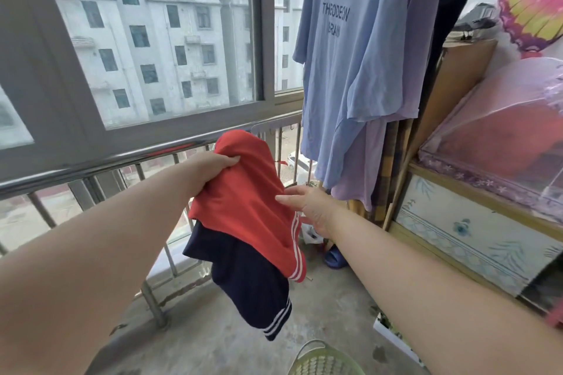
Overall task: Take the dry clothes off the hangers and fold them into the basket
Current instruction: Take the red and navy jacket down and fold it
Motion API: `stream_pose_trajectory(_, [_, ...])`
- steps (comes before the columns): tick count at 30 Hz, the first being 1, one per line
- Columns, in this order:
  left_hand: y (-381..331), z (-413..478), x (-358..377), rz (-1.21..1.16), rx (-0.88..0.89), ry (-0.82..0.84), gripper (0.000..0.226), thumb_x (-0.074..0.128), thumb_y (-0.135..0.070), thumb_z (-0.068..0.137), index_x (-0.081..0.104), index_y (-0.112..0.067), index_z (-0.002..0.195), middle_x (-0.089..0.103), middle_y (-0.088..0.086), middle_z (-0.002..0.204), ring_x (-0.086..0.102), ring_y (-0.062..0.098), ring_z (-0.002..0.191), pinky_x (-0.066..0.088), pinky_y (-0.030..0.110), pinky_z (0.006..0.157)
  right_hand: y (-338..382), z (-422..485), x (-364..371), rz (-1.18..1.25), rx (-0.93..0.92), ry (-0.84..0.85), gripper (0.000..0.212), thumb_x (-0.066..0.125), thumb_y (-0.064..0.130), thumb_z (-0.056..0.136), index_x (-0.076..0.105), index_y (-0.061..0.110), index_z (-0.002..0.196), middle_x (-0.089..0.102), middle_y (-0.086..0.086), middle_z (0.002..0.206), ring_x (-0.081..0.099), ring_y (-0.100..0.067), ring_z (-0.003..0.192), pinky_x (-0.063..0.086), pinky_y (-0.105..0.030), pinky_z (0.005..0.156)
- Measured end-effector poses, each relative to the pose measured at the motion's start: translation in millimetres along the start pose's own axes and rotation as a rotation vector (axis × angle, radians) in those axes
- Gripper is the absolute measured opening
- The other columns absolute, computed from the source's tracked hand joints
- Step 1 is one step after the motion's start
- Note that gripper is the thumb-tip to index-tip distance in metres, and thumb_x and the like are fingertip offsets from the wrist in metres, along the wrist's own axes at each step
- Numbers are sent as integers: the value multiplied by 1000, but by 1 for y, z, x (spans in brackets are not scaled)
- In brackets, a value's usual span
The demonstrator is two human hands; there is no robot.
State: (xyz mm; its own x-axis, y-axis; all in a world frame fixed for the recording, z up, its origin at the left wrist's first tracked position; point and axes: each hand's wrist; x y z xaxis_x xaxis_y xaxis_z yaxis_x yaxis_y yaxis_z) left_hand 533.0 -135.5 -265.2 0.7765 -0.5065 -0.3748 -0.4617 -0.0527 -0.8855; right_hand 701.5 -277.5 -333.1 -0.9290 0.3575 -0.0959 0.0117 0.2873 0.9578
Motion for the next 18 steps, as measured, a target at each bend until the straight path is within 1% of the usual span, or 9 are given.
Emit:
stream_pose_trajectory(3, [-3,0,3,-49,-2,8,45,74,-39,78,64,-13,113,68,11,107,66,27,91,53,37,84,-5,1,0,28,77,-49,49,63,47,88,55,17,126,60,6,109,55,-11,93,45,-36,89])
stream_pose_trajectory(6, [-4,1,5,-57,-38,64,50,79,-42,71,67,-13,110,71,11,102,69,27,88,56,41,84,-15,5,1,86,164,-102,66,58,66,82,52,19,127,58,0,121,60,-16,90,53,-30,63])
stream_pose_trajectory(7, [-4,1,7,-58,-45,85,47,78,-41,72,67,-13,108,71,11,99,69,27,84,57,40,80,-20,7,0,95,196,-125,77,57,74,75,50,21,129,58,-2,126,62,-20,94,54,-30,60])
stream_pose_trajectory(9, [-5,-2,13,-76,-45,124,37,74,-38,77,67,-12,103,71,10,92,67,25,76,56,34,71,-33,12,-6,120,245,-141,97,56,87,59,46,26,134,58,-4,130,63,-26,103,57,-38,67])
stream_pose_trajectory(11, [-9,-4,21,-107,-48,147,34,73,-36,79,67,-11,100,70,9,87,67,24,73,54,33,68,-39,5,-8,160,288,-156,91,57,83,65,46,25,134,60,-6,128,63,-27,104,56,-38,70])
stream_pose_trajectory(13, [-14,-5,27,-148,-39,194,35,73,-36,79,67,-11,102,71,10,88,67,25,74,55,34,71,-53,2,-14,227,278,-153,77,59,71,76,51,17,130,66,-8,114,67,-21,88,55,-31,61])
stream_pose_trajectory(14, [-17,-5,31,-166,-33,224,37,72,-37,79,67,-10,104,71,11,89,67,25,75,55,36,74,-60,0,-18,266,264,-157,76,63,68,74,53,14,127,68,-7,108,69,-19,83,56,-31,62])
stream_pose_trajectory(16, [-24,-5,36,-208,-17,263,34,70,-36,81,68,-11,103,71,10,87,67,25,73,55,37,78,-75,0,-23,330,247,-185,85,69,67,68,54,12,131,70,-7,107,70,-20,87,59,-33,75])
stream_pose_trajectory(18, [-34,-8,41,-239,8,294,26,66,-35,84,68,-11,95,72,8,78,67,21,67,55,34,76,-82,-3,-26,392,232,-215,78,67,64,72,56,13,129,72,-8,104,71,-20,83,58,-30,70])
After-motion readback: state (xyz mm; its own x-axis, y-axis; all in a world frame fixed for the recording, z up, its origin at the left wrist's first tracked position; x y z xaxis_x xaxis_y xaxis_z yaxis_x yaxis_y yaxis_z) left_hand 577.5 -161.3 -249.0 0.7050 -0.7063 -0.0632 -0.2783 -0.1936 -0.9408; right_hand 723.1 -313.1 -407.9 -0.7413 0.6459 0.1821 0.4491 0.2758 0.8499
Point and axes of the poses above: each hand's wrist, its own z-axis towards the middle knuckle, its own x-axis out of the palm, y = z × x
